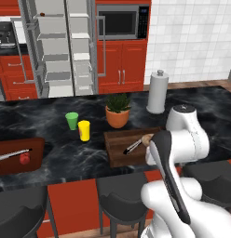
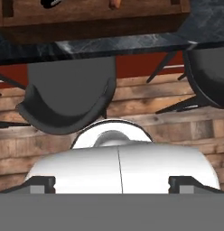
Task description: Gather the bell pepper and tomato from the fridge and place them on a tray on the dining counter. Then gather the chicken drumsticks from the fridge and place them on the other tray.
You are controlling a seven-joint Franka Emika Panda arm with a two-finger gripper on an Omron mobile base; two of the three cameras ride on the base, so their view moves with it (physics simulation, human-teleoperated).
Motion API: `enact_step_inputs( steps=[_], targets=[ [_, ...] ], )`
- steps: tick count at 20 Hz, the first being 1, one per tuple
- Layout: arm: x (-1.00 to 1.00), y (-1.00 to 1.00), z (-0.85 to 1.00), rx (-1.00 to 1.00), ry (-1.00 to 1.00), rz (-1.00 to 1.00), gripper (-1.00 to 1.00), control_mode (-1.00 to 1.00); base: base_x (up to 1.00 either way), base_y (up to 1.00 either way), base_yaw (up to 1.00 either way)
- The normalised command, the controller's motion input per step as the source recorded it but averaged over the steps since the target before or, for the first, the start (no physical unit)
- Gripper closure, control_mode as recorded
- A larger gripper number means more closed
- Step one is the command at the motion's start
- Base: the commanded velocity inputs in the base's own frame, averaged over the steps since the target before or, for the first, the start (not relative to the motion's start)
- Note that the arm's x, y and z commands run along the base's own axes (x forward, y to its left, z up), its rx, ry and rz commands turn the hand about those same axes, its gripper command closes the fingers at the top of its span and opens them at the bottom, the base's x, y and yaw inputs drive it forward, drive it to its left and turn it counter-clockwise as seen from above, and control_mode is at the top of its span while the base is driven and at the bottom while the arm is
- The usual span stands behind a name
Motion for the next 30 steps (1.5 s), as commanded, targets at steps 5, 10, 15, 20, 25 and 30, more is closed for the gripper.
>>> enact_step_inputs(
  steps=[5, 10, 15, 20, 25, 30],
  targets=[
    [-0.49, 0.01, 0.0, 0.0, -0.05, -0.07, -1.0, -1.0, 0.0, 0.0, 0.0],
    [-0.01, 0.0, 0.0, 0.0, -0.01, 0.0, -1.0, -1.0, 0.0, 0.0, 0.0],
    [-0.32, 0.01, 0.0, 0.0, -0.12, 0.0, -1.0, 1.0, -0.34, 0.07, 0.0],
    [0.0, 0.0, 0.0, 0.0, 0.0, 0.0, -1.0, 1.0, -0.93, 0.51, 0.01],
    [0.0, 0.0, 0.0, 0.0, 0.0, 0.0, -1.0, 1.0, -0.63, 0.97, -0.07],
    [0.0, 0.0, 0.0, 0.0, 0.0, 0.0, -1.0, 1.0, -0.29, 1.0, -0.15]
  ],
)
